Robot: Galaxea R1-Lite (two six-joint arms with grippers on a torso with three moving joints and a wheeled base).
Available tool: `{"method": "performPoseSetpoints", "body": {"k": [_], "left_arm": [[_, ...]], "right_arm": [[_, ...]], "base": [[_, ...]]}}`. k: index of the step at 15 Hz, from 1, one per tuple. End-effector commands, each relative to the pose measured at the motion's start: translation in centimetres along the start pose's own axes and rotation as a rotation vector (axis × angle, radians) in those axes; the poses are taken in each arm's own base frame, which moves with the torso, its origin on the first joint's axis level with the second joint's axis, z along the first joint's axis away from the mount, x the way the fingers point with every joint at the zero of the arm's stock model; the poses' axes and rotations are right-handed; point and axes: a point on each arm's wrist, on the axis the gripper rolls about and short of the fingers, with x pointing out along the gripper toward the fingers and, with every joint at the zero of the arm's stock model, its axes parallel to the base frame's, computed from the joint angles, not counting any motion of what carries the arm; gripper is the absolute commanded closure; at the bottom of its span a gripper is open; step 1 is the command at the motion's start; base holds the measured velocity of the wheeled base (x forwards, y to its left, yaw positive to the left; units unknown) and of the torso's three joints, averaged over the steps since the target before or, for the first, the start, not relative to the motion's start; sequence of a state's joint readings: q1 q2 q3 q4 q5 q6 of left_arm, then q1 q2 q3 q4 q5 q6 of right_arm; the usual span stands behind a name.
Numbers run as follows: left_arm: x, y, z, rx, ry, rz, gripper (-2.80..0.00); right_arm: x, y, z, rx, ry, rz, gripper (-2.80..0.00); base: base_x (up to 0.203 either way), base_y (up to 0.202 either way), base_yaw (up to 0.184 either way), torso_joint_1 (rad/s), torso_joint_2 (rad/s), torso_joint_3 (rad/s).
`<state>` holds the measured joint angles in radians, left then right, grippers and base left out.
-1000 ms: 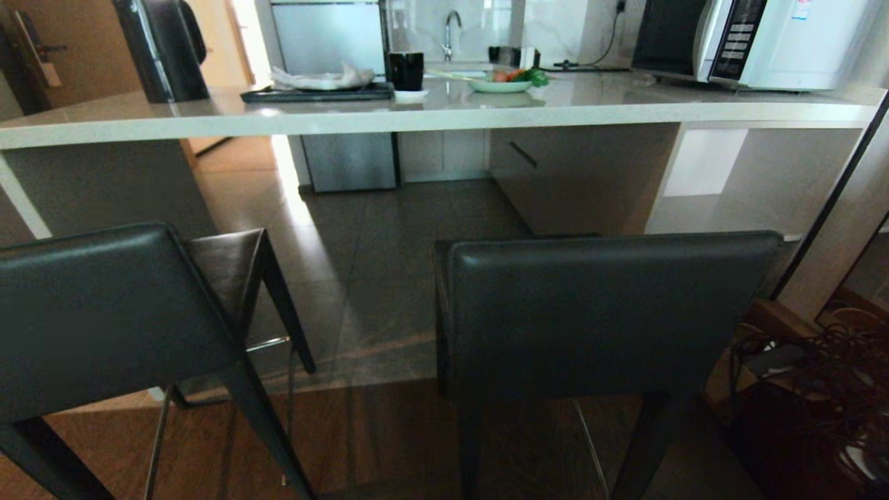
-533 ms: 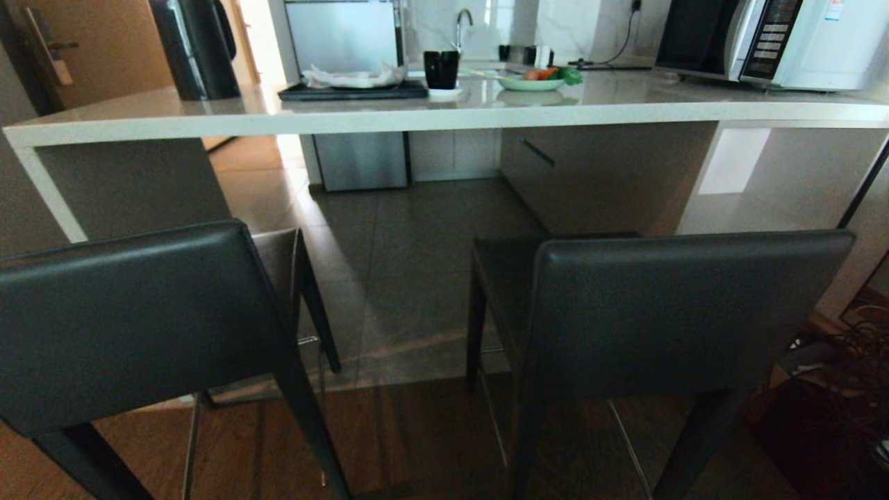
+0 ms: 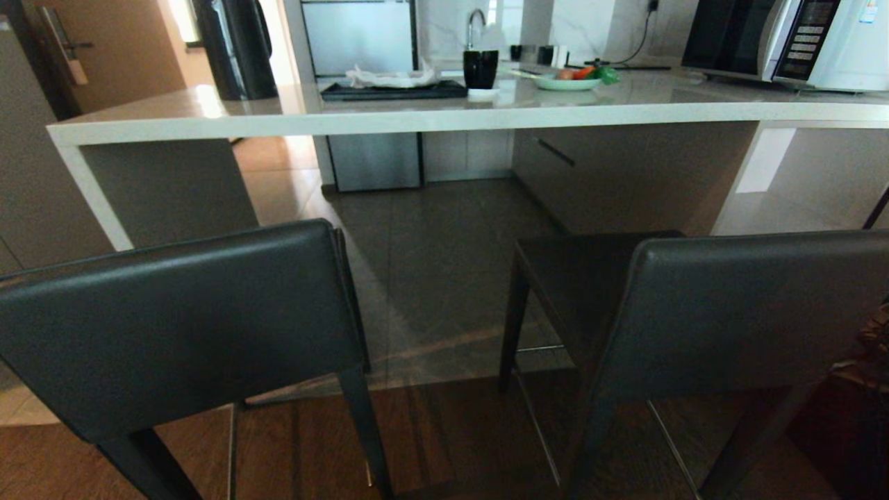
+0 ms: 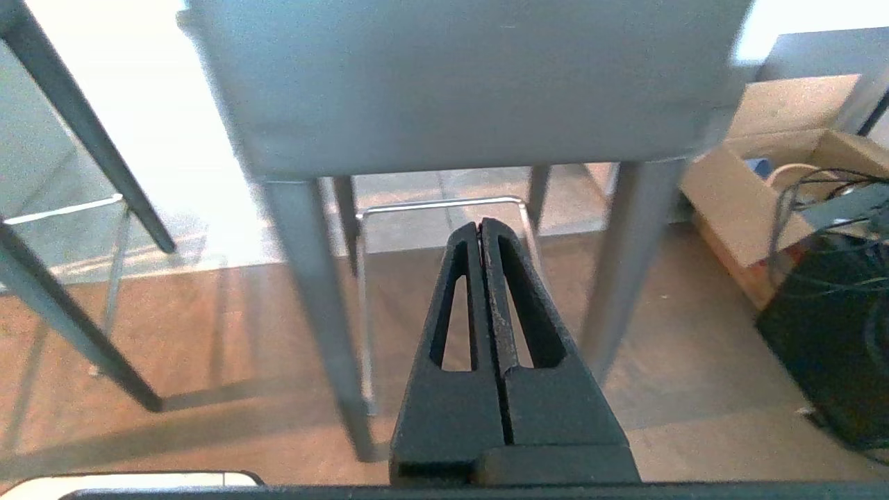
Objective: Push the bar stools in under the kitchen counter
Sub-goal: Push the gray chair back under the dining table
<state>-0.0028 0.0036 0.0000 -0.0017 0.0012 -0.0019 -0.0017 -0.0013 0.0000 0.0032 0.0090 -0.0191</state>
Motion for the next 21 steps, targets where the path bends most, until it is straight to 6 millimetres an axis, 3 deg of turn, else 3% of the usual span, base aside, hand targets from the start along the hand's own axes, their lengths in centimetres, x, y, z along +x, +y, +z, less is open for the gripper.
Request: {"method": "performPoseSetpoints", "body": {"k": [1,17,21], "left_arm": [[0.0,0.0,0.0,-0.001,0.0,0.0,0.0],[0.0,0.0,0.0,-0.001,0.0,0.0,0.0],[0.0,-0.01,0.01,-0.001,-0.002,0.003,0.0]], "right_arm": [[0.0,0.0,0.0,-0.001,0.0,0.0,0.0],[0.0,0.0,0.0,0.001,0.0,0.0,0.0],[-0.03,-0.01,0.05,-0.002,0.0,-0.005,0.0]], "base": [[0.0,0.198,0.0,0.002,0.0,0.005],[0.0,0.197,-0.002,0.002,0.0,0.001],[0.0,0.055,0.0,0.002,0.0,0.001]]}}
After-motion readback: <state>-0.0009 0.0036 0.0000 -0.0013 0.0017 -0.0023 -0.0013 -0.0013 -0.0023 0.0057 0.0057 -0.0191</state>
